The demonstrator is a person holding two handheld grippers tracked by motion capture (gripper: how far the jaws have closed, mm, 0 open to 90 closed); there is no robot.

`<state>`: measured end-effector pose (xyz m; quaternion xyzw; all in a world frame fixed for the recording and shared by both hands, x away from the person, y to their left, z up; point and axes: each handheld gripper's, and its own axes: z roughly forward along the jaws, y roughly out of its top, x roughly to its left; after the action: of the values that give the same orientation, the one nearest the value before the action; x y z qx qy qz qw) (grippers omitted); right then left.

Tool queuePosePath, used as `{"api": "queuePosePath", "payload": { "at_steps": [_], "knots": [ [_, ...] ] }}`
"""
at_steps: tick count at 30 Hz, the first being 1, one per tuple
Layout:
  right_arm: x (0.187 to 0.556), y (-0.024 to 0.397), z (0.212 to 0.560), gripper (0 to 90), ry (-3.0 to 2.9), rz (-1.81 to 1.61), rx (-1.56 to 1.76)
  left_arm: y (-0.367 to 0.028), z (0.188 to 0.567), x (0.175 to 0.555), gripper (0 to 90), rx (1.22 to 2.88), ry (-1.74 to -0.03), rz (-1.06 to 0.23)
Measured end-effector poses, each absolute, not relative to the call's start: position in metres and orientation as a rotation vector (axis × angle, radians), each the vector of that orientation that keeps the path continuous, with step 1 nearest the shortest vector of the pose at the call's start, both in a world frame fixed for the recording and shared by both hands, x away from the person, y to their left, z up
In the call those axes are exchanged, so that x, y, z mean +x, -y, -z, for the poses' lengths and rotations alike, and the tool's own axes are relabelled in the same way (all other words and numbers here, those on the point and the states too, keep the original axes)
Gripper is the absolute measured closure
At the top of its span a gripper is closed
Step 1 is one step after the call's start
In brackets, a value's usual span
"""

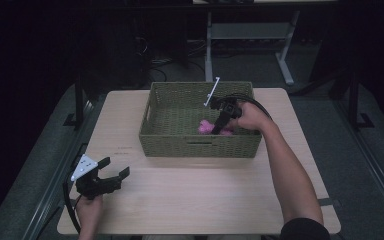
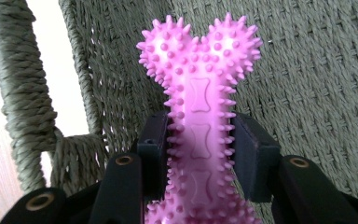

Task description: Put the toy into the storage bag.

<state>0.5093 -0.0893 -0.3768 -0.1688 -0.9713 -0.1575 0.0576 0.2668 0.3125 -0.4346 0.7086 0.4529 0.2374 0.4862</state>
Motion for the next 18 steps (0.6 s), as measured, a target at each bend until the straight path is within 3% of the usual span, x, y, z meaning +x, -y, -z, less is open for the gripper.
{"api": "queuePosePath", "payload": {
  "at_steps": [18],
  "knots": [
    [0.510,0.090,0.391,58.1,2.930,0.425,-0.522,-0.312,0.434,0.267,12.8,1.722,-1.103,-0.577]
  ]
}}
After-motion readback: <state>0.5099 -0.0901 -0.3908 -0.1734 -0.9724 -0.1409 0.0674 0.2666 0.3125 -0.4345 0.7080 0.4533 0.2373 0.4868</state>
